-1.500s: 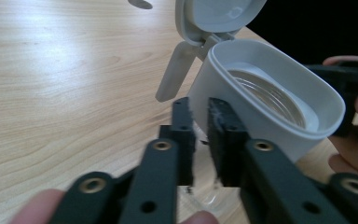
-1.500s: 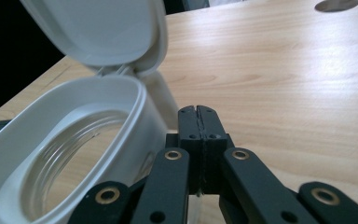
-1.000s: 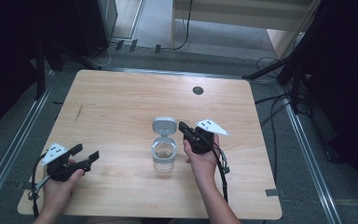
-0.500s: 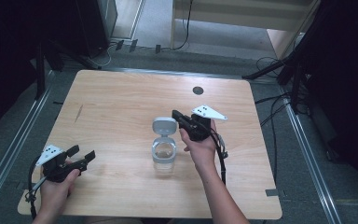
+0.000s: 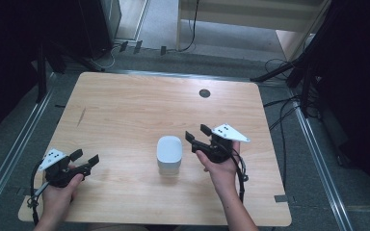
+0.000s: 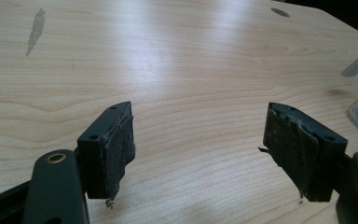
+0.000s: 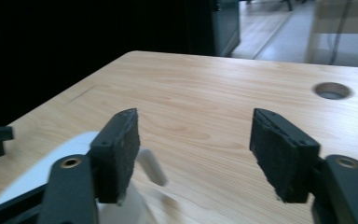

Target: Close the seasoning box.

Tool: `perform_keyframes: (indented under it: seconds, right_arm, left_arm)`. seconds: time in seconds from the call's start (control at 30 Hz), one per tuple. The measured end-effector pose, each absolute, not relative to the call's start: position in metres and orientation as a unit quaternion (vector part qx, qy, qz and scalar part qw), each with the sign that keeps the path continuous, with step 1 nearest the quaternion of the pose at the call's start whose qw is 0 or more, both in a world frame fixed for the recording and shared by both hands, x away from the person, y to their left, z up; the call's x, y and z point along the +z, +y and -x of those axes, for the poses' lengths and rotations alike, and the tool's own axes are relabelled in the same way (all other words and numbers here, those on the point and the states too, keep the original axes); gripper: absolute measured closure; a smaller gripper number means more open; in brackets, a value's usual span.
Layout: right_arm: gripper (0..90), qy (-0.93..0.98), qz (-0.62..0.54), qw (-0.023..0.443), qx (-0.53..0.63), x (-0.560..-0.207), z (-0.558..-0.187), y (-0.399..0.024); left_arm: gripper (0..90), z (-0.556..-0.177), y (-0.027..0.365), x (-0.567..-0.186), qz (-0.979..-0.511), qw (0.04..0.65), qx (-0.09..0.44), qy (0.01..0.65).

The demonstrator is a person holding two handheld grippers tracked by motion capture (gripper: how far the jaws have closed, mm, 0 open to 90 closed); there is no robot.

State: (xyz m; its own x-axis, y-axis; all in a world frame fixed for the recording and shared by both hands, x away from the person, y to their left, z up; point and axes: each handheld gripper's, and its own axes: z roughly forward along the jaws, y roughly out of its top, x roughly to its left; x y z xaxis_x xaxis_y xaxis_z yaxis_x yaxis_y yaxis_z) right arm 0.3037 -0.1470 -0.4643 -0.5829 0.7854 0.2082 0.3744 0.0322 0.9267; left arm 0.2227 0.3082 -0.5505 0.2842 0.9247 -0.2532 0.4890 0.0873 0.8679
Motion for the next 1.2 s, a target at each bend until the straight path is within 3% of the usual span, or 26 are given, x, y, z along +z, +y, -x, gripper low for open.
perform_keyframes:
  seconds: [0.13,0.7,1.2]
  right_arm:
    - [24.7,0.688,-0.43,0.199,0.55,-0.472,-0.3,-0.18]
    - [24.8,0.66,-0.493,0.244,0.512,-0.503,-0.258,-0.29]
    - [25.4,0.647,-0.539,0.245,0.479,-0.536,-0.225,-0.347]
  left_arm:
    - [24.7,-0.223,0.308,-0.55,-0.637,0.485,0.225,0.555]
    - [24.7,-0.222,0.307,-0.55,-0.636,0.484,0.228,0.556]
    - [25.0,-0.222,0.309,-0.551,-0.633,0.486,0.227,0.558]
